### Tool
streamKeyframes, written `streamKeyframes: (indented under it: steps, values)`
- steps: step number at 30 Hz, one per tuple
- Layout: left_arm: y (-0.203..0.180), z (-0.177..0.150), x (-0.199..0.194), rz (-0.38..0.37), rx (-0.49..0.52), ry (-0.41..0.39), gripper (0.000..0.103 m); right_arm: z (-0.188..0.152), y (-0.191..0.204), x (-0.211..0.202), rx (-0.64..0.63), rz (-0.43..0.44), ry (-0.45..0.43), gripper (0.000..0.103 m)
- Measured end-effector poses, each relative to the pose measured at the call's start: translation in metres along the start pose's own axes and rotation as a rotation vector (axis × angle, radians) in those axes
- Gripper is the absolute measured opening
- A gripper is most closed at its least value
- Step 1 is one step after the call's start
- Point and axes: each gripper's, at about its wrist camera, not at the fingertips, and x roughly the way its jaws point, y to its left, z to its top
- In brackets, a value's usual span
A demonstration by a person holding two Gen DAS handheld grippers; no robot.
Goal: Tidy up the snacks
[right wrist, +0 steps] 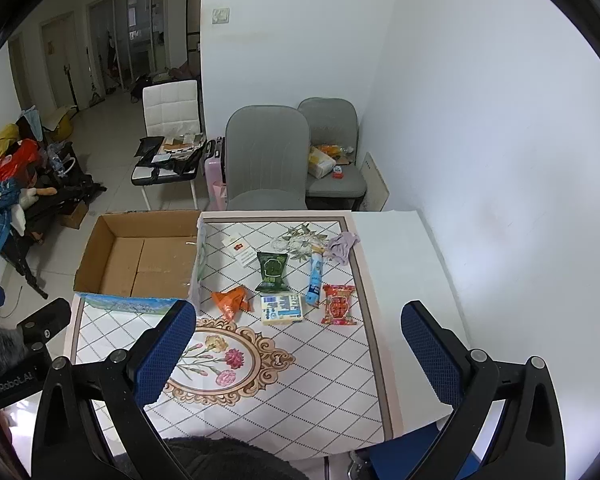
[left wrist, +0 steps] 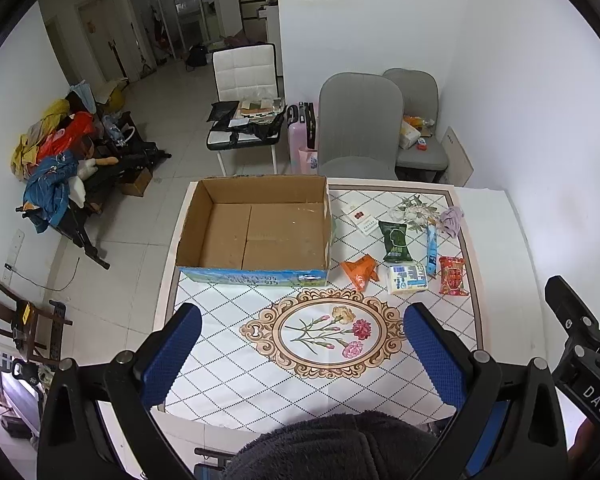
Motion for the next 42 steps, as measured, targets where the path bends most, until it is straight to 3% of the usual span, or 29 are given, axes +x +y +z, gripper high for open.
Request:
streamKeyframes:
  steps: [42]
  values:
    - [0.0027,-0.0058,0.0038,-0.024,-0.002,0.013,0.103,-0.0037,0.0019,-0.0013,0.006,-0.006,0.011,0.103]
